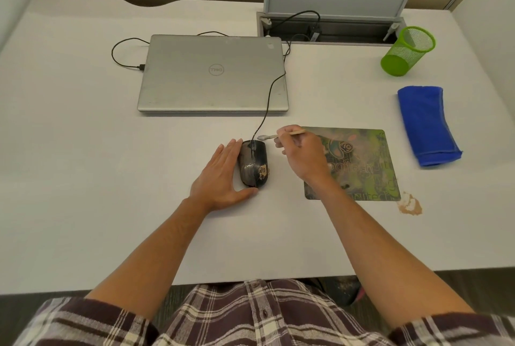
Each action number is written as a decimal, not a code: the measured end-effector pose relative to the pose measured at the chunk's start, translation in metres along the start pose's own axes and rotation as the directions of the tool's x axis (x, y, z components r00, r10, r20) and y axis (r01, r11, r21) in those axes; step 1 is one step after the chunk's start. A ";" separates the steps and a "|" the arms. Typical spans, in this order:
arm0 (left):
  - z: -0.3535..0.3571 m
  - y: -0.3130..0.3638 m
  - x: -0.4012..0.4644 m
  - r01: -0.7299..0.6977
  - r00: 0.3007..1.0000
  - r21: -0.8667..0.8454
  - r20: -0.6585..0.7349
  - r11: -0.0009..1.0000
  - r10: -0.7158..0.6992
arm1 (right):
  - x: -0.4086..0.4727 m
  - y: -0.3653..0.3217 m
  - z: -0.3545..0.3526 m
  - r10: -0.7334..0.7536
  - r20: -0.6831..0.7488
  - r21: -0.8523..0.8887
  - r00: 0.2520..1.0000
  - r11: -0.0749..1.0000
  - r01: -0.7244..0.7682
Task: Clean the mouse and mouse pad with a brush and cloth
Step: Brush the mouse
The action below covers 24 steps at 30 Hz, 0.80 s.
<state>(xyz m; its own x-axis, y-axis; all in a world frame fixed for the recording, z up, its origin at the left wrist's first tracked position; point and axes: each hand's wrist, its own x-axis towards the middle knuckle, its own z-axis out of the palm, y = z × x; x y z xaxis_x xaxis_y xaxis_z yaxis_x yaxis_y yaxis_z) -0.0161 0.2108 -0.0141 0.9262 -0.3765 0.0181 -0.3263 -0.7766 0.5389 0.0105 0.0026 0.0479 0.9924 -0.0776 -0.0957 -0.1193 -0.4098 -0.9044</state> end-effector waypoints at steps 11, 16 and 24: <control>0.000 0.000 0.000 0.003 1.000 0.006 0.010 1.000 -0.003 | -0.048 0.012 -0.005 -0.029 -0.014 0.060 0.999 0.998 0.030; -0.001 0.002 -0.001 -0.006 1.000 -0.001 -0.007 1.000 0.006 | -0.079 0.021 -0.007 -0.040 -0.003 0.097 0.999 0.994 0.040; -0.004 0.003 0.000 0.008 1.000 -0.004 0.017 1.000 -0.008 | -0.081 0.020 -0.019 -0.040 -0.008 0.072 0.999 0.997 0.041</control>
<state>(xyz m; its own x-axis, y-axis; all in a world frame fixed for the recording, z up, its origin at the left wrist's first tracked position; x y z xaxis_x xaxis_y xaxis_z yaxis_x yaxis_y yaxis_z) -0.0164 0.2101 -0.0090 0.9255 -0.3788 -0.0011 -0.3176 -0.7776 0.5427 -0.0729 -0.0166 0.0459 0.9961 -0.0688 -0.0557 -0.0761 -0.3457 -0.9353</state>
